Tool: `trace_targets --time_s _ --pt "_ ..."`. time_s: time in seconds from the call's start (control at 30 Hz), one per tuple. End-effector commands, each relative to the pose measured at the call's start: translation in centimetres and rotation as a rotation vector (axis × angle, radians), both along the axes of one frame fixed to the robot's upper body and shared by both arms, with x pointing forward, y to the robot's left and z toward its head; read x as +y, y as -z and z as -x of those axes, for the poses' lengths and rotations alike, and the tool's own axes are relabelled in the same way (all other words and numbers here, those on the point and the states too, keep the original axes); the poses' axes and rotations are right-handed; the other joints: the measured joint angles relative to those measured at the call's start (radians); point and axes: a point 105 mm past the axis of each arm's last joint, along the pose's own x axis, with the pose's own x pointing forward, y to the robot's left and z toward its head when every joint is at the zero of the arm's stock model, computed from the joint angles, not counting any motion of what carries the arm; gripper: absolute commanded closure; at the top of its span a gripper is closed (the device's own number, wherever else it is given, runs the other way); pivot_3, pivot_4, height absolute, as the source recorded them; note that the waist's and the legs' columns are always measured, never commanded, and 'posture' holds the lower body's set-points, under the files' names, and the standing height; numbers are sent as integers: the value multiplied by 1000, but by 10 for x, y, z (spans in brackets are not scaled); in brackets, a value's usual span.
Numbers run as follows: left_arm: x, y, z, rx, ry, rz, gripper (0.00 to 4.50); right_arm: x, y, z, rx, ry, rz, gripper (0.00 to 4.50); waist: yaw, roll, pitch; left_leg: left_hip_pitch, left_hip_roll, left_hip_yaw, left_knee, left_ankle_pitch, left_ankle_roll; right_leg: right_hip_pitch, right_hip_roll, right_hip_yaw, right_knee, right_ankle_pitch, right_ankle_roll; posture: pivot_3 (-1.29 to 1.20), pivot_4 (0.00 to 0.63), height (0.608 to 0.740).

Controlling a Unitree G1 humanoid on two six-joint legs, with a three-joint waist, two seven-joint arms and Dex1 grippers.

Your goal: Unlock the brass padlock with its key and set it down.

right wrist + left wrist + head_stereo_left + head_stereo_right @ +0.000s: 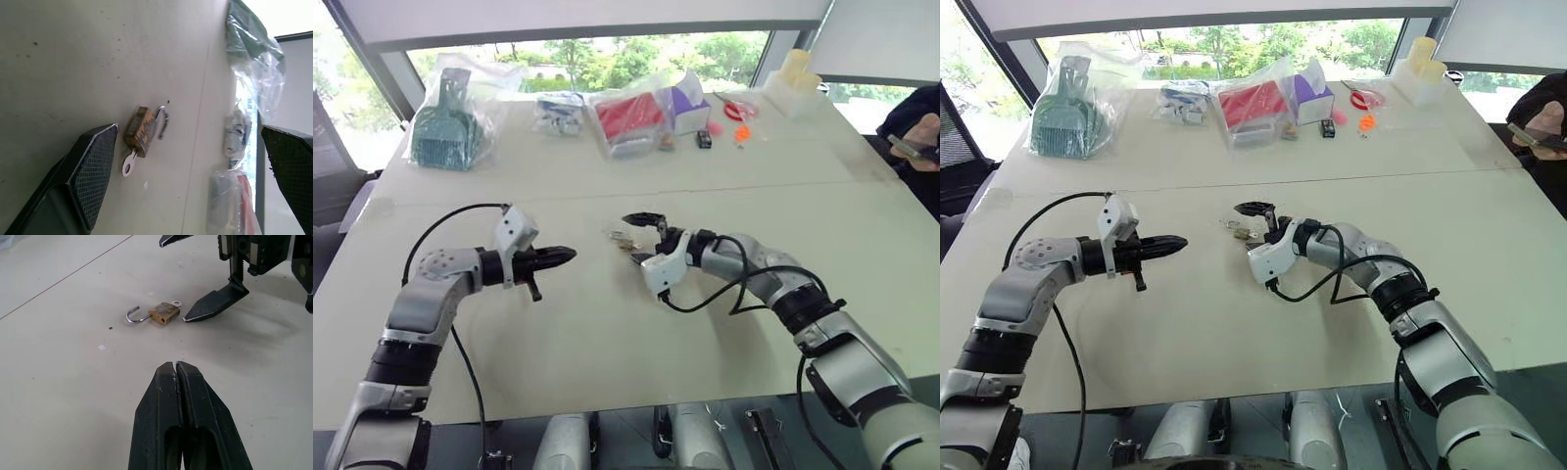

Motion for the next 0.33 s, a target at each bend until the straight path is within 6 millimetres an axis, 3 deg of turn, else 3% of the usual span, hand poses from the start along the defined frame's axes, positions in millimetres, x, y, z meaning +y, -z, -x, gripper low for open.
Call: trace_targets --time_s 0.03,0.17,0.33 --pt "2 -18 3 -62 3 16 4500 -17 -17 6 117 84 -85 55 4 0 0 0 0 0 0 0 0 0 0 0 0 0 0 0 150 740" --pt "4 -21 4 -81 -3 1 4500 -34 -33 15 476 262 -334 55 8 0 0 1 2 0 0 0 0 1 0 0 0 0 0 0 150 740" --pt "8 -25 6 -81 -25 7 4500 -42 -37 46 875 314 -473 55 14 0 0 1 4 0 0 0 0 1 1 0 0 0 -1 0 150 740"
